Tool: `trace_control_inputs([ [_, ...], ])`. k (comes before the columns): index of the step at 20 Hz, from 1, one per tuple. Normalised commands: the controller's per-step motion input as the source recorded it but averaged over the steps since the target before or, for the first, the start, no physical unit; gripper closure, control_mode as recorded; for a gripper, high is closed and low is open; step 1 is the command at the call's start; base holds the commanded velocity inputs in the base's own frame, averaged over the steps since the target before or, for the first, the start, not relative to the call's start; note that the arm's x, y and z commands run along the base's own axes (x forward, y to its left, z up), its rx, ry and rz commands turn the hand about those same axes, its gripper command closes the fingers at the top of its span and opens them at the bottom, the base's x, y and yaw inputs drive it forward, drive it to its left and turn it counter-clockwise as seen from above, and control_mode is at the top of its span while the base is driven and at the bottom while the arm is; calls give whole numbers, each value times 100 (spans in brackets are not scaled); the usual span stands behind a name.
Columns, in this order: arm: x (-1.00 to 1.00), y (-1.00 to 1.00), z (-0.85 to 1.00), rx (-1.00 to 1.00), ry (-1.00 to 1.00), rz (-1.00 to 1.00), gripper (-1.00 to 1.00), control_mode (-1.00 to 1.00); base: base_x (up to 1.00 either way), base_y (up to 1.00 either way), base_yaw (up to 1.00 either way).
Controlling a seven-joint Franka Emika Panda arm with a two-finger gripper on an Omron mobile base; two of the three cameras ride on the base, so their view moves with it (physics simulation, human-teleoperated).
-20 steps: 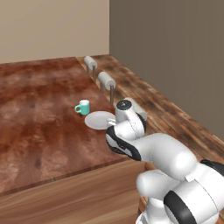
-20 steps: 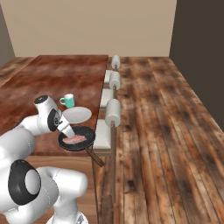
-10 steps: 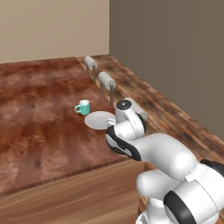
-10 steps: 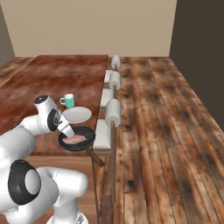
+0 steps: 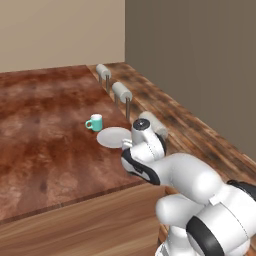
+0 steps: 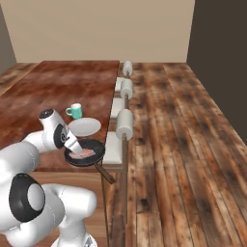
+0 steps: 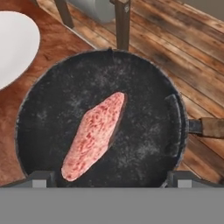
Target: Pick up the pan with the steak in it and place it on the dining table. Then place the steak on the plate.
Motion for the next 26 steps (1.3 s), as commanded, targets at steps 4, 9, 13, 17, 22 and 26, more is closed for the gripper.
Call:
trace_control_inputs([
  [4,10,0,-17,0,0,0,-100,-100,0,0,0],
  [9,21,-1,-13,0,0,-2,-100,-100,0,0,0],
  [13,21,0,-14,0,0,-3,-100,-100,0,0,0],
  [17,17,0,-15,0,0,-3,-100,-100,0,0,0],
  [22,14,0,-14,0,0,-3,-100,-100,0,0,0],
  [26,13,0,-12,0,1,-2,-100,-100,0,0,0],
])
